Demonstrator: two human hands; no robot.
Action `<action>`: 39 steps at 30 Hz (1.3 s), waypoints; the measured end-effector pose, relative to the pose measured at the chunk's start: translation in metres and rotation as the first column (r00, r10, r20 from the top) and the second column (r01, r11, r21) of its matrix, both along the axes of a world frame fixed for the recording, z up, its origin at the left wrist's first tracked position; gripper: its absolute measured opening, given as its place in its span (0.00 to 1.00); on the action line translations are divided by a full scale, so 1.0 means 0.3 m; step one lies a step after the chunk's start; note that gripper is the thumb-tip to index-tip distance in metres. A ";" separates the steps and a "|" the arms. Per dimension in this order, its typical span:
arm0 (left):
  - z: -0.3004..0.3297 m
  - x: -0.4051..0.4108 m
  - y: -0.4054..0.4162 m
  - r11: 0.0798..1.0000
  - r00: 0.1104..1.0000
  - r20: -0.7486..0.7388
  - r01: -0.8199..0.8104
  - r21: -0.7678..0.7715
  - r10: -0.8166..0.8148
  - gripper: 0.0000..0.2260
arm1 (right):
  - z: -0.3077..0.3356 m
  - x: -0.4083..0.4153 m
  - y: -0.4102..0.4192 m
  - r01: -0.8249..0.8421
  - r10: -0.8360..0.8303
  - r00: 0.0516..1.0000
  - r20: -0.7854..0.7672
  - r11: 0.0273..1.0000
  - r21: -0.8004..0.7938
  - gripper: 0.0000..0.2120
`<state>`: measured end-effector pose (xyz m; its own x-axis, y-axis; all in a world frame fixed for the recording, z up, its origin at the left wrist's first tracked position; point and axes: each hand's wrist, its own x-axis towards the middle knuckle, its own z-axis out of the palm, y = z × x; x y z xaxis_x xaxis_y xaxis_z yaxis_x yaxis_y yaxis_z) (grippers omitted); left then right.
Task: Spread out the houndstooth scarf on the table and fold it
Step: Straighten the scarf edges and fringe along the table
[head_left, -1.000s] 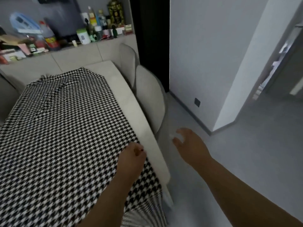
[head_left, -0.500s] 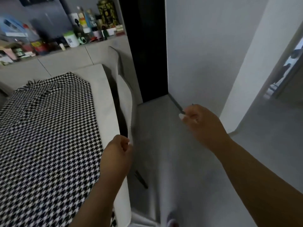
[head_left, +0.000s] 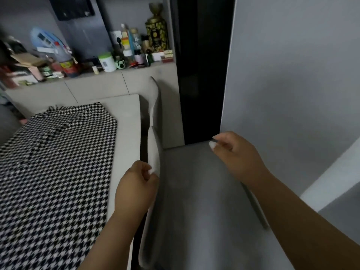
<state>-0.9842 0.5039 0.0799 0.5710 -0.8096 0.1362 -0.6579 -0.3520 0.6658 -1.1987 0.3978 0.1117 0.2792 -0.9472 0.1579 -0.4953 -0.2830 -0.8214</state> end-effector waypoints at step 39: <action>-0.236 1.011 -1.159 0.685 0.715 0.004 -0.672 0.283 0.699 0.13 | -0.197 1.738 -1.699 -0.699 0.752 0.655 -0.070 0.638 0.323 0.17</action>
